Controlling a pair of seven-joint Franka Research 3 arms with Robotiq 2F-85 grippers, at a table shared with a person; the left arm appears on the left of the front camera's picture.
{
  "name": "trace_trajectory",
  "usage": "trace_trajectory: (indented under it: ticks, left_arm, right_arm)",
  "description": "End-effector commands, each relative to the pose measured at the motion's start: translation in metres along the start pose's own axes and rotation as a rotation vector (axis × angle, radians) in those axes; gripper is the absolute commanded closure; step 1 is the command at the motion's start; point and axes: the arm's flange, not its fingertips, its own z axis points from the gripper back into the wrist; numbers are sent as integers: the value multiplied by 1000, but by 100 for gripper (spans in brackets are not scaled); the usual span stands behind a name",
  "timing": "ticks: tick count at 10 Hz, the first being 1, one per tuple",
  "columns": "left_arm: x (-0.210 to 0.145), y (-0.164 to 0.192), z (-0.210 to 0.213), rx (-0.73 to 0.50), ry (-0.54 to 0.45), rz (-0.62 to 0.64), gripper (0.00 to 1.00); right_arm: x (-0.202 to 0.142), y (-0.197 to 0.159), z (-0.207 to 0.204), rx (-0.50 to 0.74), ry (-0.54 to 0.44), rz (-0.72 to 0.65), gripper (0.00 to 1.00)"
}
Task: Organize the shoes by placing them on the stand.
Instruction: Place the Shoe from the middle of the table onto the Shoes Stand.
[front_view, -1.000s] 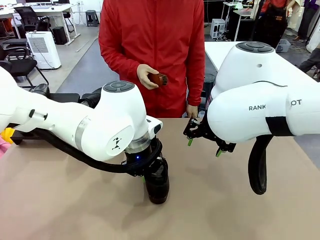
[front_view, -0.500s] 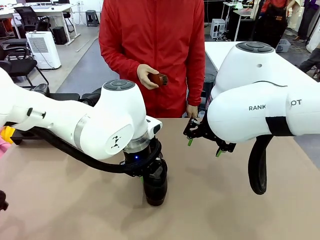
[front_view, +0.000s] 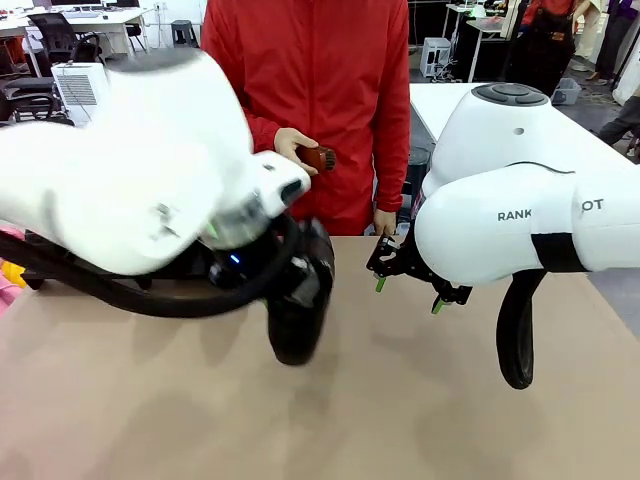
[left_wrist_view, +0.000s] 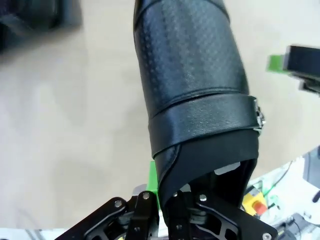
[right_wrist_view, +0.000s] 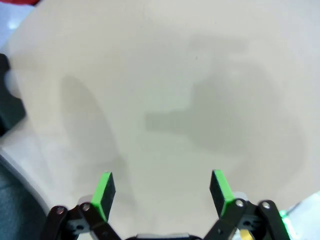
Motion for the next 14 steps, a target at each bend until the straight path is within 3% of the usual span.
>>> trace_trajectory:
  ticks: [1, 5, 6, 7, 8, 11, 14]
  left_arm:
    - [9, 60, 32, -6, -87, -31, 100]
    - [36, 137, 48, -9, -52, -61, 100]
    - [37, 146, 54, -36, -66, 19, 100]
    - [22, 136, 63, -72, -66, 154, 100]
    - [37, 147, 44, 7, -58, -20, 100]
    - [34, 147, 45, -13, -39, 28, 100]
    - [55, 208, 80, 48, -199, 27, 100]
  right_arm:
    - [0, 0, 2, 2, -4, 15, 0]
    - [0, 0, 2, 2, -4, 15, 0]
    - [0, 0, 2, 2, -4, 15, 0]
    - [0, 0, 2, 2, -4, 15, 0]
    - [0, 0, 2, 2, -4, 15, 0]
    - [0, 0, 2, 2, -4, 15, 0]
    - [0, 0, 2, 2, -4, 15, 0]
